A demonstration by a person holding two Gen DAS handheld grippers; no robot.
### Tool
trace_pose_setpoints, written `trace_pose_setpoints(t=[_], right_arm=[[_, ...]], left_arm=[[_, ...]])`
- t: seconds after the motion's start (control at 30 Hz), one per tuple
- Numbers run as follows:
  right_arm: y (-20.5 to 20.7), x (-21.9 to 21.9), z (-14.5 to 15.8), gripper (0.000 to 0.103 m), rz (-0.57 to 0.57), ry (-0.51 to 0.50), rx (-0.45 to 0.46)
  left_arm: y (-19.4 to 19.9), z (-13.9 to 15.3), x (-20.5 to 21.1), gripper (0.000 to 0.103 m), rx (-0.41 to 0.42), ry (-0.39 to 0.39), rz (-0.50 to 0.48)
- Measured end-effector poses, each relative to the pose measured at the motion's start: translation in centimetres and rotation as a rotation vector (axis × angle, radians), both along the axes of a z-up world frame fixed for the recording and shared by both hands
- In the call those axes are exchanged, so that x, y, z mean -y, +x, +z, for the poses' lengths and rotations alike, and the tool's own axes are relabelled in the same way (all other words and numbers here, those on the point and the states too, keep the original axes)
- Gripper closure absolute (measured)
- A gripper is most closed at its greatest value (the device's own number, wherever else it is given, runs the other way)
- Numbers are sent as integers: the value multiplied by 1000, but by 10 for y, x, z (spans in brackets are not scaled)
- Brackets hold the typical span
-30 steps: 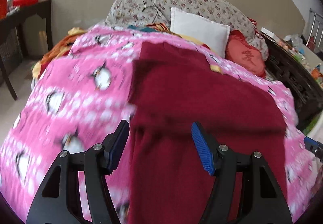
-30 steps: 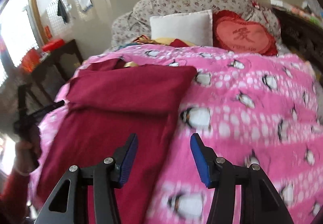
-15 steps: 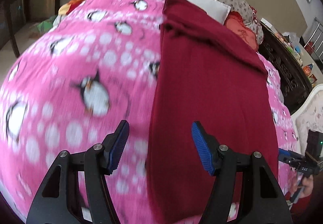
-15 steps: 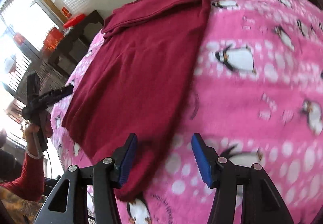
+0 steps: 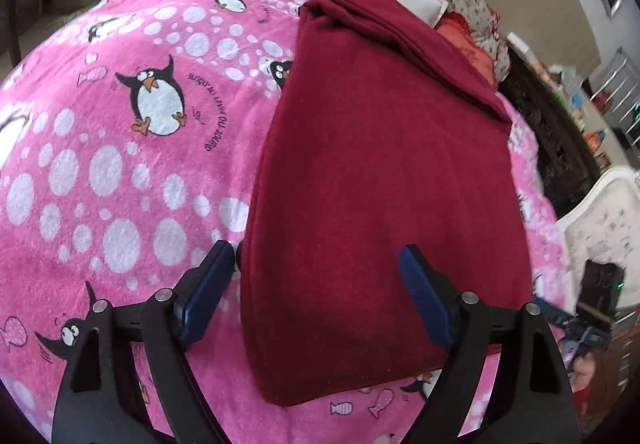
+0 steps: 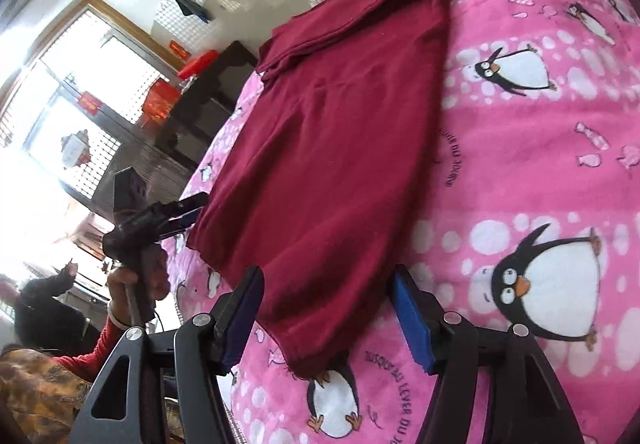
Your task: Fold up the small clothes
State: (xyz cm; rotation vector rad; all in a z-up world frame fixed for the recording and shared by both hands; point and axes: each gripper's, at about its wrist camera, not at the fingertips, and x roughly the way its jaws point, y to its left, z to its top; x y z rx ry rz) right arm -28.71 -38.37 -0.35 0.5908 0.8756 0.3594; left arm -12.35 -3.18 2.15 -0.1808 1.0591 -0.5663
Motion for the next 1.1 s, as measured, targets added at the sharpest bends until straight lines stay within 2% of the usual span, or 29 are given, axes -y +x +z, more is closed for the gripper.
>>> trace_pose_setpoints(t=[0.17, 0.27, 0.33, 0.5, 0.53, 0.57, 0.6, 0.63, 0.67, 0.7, 0.73, 0.77, 0.83, 0.9, 0.97, 1.1], right_arm=[[-7, -3, 1, 40, 37, 19, 23], [-10, -3, 2, 41, 45, 26, 13], [-14, -1, 3, 41, 69, 38, 6], [-6, -8, -1, 41, 69, 48, 18], [-4, -10, -3, 47, 63, 59, 28], [-2, -12, -4, 63, 55, 60, 34], [2, -14, -7, 69, 43, 53, 22], [3, -13, -9, 77, 35, 59, 15], [4, -10, -10, 81, 27, 83, 10], [4, -6, -11, 84, 25, 123, 7], [3, -4, -11, 89, 28, 155, 10], [2, -1, -9, 89, 33, 182, 20], [-1, 3, -1, 90, 41, 236, 59], [-2, 5, 10, 91, 51, 266, 99], [-1, 3, 16, 92, 59, 244, 114], [2, -3, 5, 92, 70, 205, 62]], left_arm=[[-8, -3, 18, 3, 36, 86, -79], [-8, -6, 25, 2, 49, 140, -100], [-8, -6, 25, 2, 43, 138, -103], [-3, -5, 14, 2, 12, 64, -76], [-3, -5, 13, 2, 9, 56, -71], [-4, -4, 11, 6, 13, 54, -67], [-5, -3, 11, 10, 20, 60, -66], [-6, -2, 11, 21, 27, 70, -66], [-8, 0, 10, 39, 38, 89, -66], [-9, 1, 8, 47, 40, 99, -68], [-9, 2, 4, 61, 37, 95, -68], [-9, 2, 0, 73, 23, 75, -70], [-9, 2, -2, 83, -7, 39, -86], [-9, 3, -3, 84, -4, 39, -97], [-12, 4, 0, 86, 4, 46, -105], [-11, 4, 1, 86, -18, 45, -111]])
